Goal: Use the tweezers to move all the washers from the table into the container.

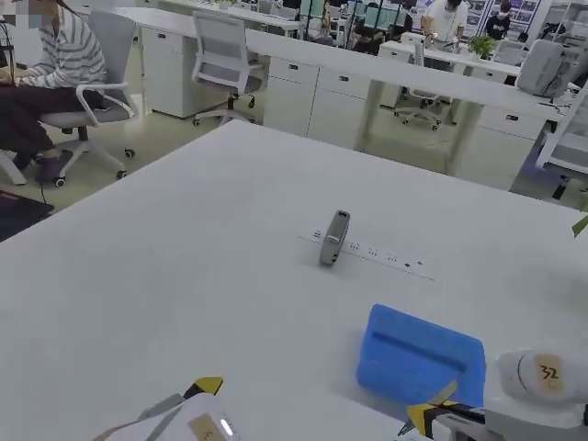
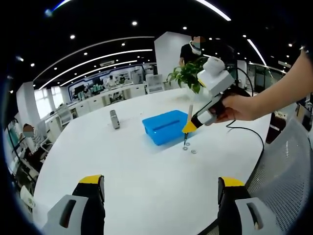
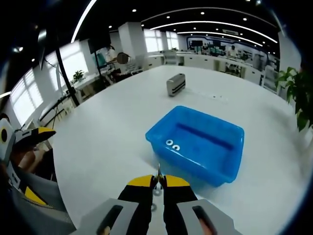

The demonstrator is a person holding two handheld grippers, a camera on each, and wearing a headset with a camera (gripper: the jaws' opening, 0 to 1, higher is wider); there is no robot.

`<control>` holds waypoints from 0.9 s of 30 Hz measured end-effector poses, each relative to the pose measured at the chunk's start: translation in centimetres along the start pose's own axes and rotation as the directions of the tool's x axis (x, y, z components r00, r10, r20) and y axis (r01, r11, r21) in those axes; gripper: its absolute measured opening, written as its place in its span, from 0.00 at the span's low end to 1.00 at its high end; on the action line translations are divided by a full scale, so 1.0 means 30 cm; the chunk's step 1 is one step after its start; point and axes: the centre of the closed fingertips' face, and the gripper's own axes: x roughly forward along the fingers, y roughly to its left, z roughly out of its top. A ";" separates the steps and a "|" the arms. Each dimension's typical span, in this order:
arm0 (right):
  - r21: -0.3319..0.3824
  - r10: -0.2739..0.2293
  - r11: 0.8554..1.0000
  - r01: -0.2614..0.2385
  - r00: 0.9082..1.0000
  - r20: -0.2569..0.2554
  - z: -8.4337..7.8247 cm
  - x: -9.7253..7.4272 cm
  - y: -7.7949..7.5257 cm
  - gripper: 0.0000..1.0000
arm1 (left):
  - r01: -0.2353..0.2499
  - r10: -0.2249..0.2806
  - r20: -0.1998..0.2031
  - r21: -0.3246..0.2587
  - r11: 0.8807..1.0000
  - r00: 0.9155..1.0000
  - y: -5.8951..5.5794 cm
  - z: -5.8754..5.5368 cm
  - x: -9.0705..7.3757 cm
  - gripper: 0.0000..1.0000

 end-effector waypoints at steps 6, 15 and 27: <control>-0.012 -0.004 1.000 0.004 1.000 -0.017 -0.015 0.011 -0.005 0.03 | 0.000 0.000 0.000 -0.005 1.000 1.000 0.001 -0.001 0.000 0.99; -0.069 -0.017 0.998 0.016 1.000 -0.017 -0.030 0.018 0.003 0.03 | -0.004 0.004 -0.001 -0.009 1.000 1.000 0.005 -0.003 0.001 0.98; -0.103 -0.023 0.994 0.020 0.999 -0.026 -0.030 0.016 0.006 0.02 | -0.007 0.007 -0.003 -0.002 1.000 1.000 0.005 -0.002 0.000 0.97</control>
